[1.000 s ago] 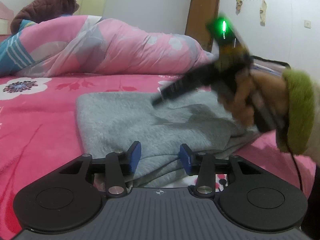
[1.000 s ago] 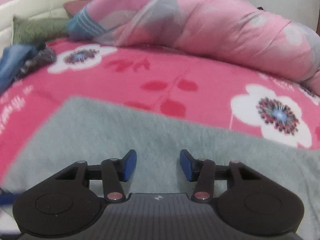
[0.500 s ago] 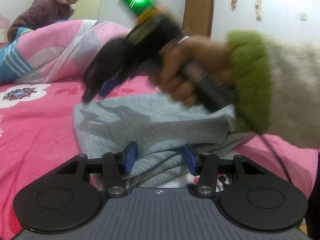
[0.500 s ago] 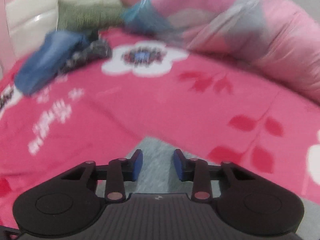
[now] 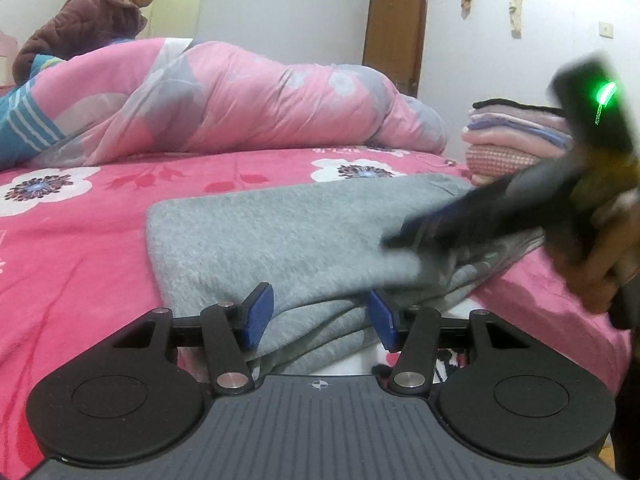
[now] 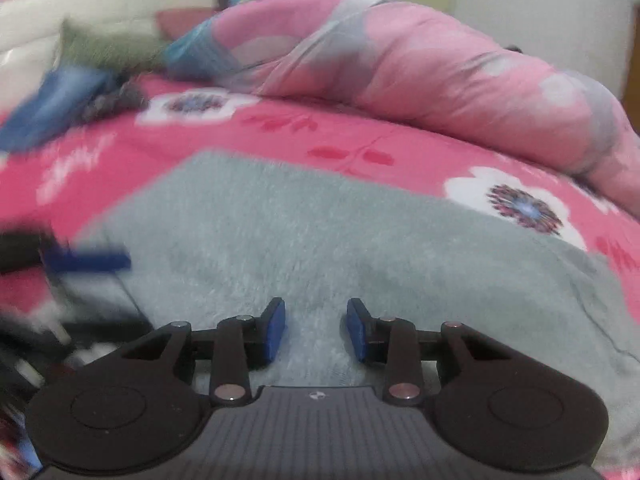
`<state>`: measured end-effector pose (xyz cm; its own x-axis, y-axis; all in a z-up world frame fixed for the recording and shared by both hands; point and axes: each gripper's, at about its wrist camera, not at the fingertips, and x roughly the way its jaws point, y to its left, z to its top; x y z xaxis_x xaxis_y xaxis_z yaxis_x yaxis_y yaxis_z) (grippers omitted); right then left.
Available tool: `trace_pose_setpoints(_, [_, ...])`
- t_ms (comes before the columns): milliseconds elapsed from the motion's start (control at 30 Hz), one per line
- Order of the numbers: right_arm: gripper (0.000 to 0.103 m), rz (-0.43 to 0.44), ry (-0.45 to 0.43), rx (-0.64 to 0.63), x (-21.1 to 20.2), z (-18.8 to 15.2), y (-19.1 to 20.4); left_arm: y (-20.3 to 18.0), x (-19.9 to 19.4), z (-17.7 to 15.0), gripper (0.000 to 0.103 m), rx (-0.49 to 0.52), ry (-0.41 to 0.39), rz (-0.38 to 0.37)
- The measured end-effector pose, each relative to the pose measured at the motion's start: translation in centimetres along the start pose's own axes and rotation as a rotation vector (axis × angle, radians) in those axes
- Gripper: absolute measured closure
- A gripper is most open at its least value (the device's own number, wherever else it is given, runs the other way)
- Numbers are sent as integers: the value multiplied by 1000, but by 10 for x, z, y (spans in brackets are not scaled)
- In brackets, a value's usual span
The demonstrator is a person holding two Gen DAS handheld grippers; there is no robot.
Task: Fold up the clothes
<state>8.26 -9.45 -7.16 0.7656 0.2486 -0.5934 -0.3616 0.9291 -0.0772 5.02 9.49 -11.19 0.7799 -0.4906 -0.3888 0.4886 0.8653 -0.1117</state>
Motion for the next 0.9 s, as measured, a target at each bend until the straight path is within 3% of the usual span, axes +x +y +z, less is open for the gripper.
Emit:
trace_pose_setpoints(100, [67,7,-105,62,-38,6,-1,2,-5,4,50,-29,11,6])
trace_pose_setpoints(200, [67,7,-107,47,-39,-10,-6,-1,-8,12,50,-39,24,32])
trace_pose_setpoints(300, [62,38,-53,73,-12,-41,-12,-5,-8,23,50,-43,46,62])
trace_pose_setpoints(400, [63,38,-58,138,-23,-30,-20,-10,-14,37,48,-33,44,106])
trace_pose_setpoints(467, [63,39,-106,193,-37,-25,-28,-11,-17,47,45,-47,49,135])
trace_pose_setpoints(567, [62,9,-139,245,-55,-24,-41,-10,-15,59,42,-102,92,175])
trace_pose_setpoints(767, [58,-3,-123,348,-74,-39,-56,-11,-5,69,37,-197,204,270])
trace_pose_setpoints(833, [50,2,-119,355,-77,-43,-56,-17,-2,68,32,-202,230,302])
trace_pose_setpoints(900, [49,-11,-103,341,-79,-46,-54,-23,2,67,28,-213,258,332])
